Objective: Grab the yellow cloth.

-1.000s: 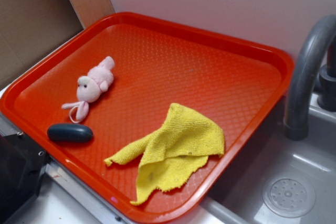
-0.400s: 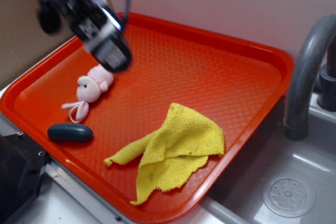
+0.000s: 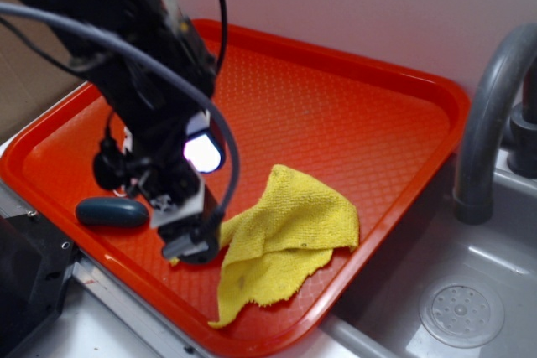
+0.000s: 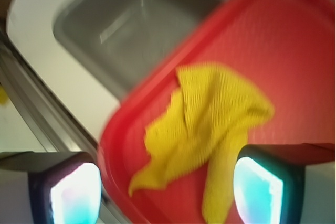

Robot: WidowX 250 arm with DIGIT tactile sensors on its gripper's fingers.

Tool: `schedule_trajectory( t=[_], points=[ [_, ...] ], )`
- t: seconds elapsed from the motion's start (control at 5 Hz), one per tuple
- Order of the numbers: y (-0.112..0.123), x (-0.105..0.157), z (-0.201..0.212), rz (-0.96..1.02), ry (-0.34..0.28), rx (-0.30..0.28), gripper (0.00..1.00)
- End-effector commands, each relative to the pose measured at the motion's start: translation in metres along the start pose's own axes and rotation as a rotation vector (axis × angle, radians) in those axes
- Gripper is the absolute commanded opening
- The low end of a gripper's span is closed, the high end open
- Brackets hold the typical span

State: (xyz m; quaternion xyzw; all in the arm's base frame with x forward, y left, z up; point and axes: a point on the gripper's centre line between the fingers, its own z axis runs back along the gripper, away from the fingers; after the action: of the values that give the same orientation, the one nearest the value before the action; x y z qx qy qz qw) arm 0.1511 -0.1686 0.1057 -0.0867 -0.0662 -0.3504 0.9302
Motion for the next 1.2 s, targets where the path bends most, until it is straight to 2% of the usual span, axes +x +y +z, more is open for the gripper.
schedule_trajectory(
  t=[0.0,0.4,0.6,0.8,1.0],
  points=[
    [-0.012,0.005,0.015,-0.01,-0.041,-0.01,1.0],
    [-0.012,0.005,0.015,-0.01,-0.041,-0.01,1.0],
    [0.012,0.016,-0.017,0.112,-0.017,-0.006,1.0],
    [0.021,0.033,-0.056,0.203,0.012,-0.015,1.0],
    [0.032,0.038,-0.087,0.222,0.042,-0.047,1.0]
  ],
)
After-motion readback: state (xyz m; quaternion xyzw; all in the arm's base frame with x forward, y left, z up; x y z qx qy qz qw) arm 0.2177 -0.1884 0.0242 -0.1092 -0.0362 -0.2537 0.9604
